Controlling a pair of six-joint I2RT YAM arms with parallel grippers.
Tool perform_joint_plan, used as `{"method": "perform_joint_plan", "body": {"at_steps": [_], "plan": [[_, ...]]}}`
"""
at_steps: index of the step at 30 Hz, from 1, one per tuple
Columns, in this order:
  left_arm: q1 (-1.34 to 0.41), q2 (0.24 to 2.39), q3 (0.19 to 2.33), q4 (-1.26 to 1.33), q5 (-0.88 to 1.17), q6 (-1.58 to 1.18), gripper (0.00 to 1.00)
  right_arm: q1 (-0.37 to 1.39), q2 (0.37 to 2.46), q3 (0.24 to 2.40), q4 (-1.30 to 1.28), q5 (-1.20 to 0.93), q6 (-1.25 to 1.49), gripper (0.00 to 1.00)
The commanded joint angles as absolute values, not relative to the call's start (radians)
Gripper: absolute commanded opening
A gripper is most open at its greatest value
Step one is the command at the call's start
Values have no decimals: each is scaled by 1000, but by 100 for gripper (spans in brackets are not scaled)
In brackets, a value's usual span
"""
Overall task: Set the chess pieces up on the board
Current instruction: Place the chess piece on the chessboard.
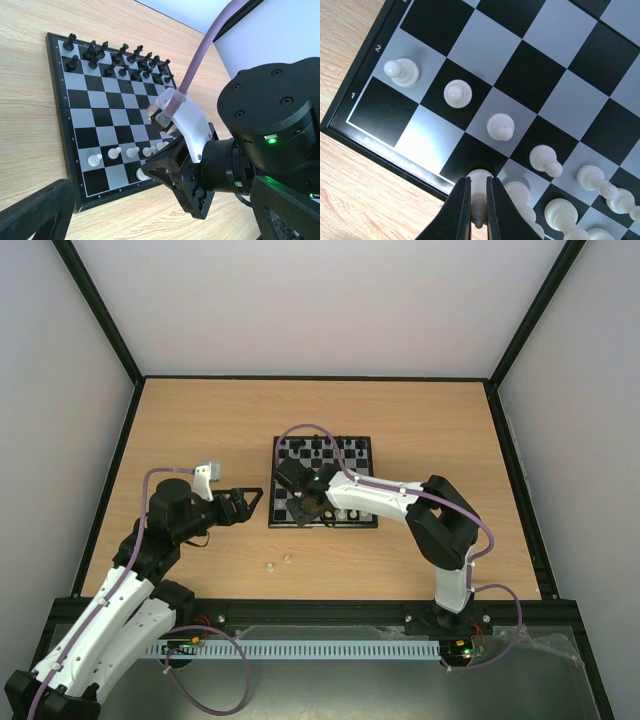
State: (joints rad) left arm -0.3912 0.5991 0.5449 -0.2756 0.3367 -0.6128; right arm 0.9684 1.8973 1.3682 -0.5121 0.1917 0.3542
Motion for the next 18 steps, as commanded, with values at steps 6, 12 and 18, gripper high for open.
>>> {"method": "perform_joint_plan", "body": {"at_steps": [6,12,18], "plan": [[-385,598,547,-265,345,-620,99,960,1919,1406,-520,201,342,5],[-385,596,546,-265,345,-621,99,958,1925,1407,-518,199,342,7],[-385,598,545,-264,345,-620,99,957,1919,1406,-513,207,341,9]]}}
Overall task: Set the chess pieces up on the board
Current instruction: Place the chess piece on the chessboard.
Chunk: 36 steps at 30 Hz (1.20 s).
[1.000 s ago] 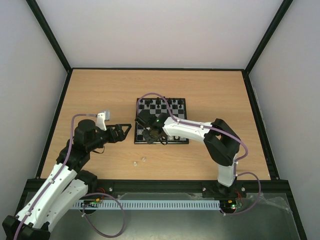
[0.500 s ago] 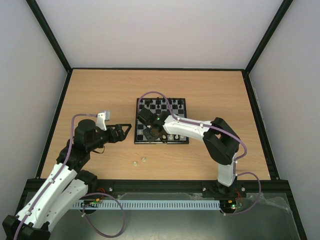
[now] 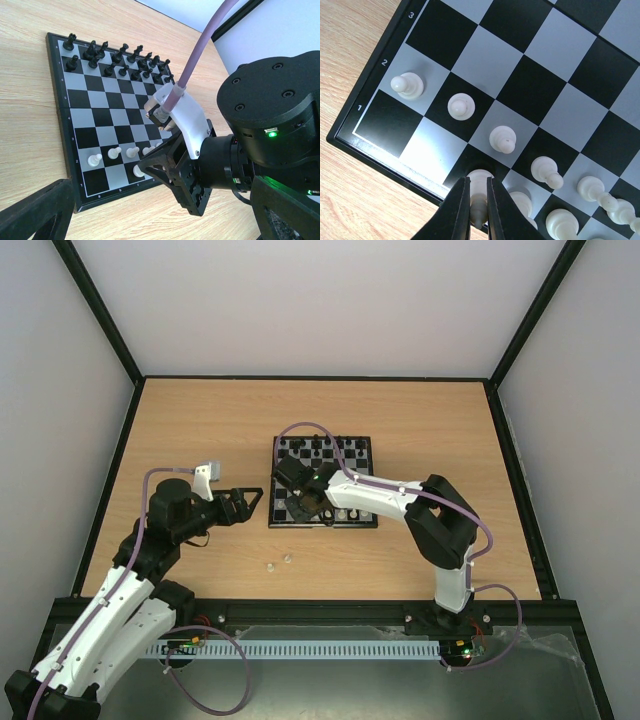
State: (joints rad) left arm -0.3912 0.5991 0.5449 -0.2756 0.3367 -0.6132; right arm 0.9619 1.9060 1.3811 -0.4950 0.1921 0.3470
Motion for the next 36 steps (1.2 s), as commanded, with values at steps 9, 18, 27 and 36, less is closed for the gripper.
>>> {"method": "perform_joint_plan", "body": {"at_steps": [9,18,27,36], "plan": [[-385,598,547,-263,344,-622,99,955,1924,1407,-509,207,341,15],[-385,606,553,-262,346,-620,99,954,1912,1405,-505,202,341,20],[-385,608,551,-261,345,-620,99,954,1869,1380,-500,202,347,22],[-385,602,552,-266,344,-624,99,953,1872,1374,-523,207,360,26]]}}
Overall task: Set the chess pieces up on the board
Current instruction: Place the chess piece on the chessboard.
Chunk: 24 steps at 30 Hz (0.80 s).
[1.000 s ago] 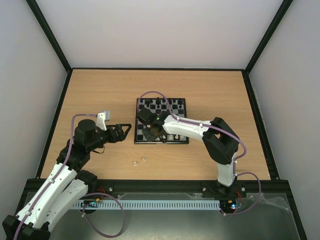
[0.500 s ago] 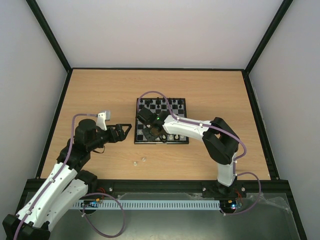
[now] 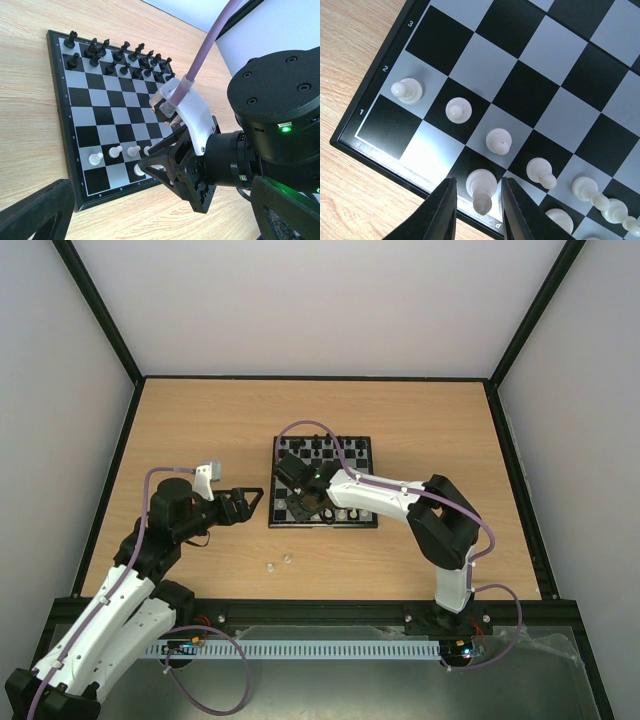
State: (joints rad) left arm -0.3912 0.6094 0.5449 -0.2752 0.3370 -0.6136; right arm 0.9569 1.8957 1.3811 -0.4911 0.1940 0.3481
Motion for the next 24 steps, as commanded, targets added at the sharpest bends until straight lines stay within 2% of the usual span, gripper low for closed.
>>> {"method": "perform_joint_plan", "body": {"at_steps": [1,8,12,18,24], "plan": [[-385,601,551,-267,344,-624,99,953,1876,1374,-527,204,360,26],[-386,597,545,-264,344,-625,99,954,1858,1368,-520,176,360,26],[-385,594,544,-267,340,-627,99,961,1771,1337,-486,209,371,26],[-385,586,554,-279,322,-625,99,1043,1609,1247,-471,273,437,36],[-385,583,573,-283,306,-626,99,1176,1601,1158,-461,244,523,41]]}}
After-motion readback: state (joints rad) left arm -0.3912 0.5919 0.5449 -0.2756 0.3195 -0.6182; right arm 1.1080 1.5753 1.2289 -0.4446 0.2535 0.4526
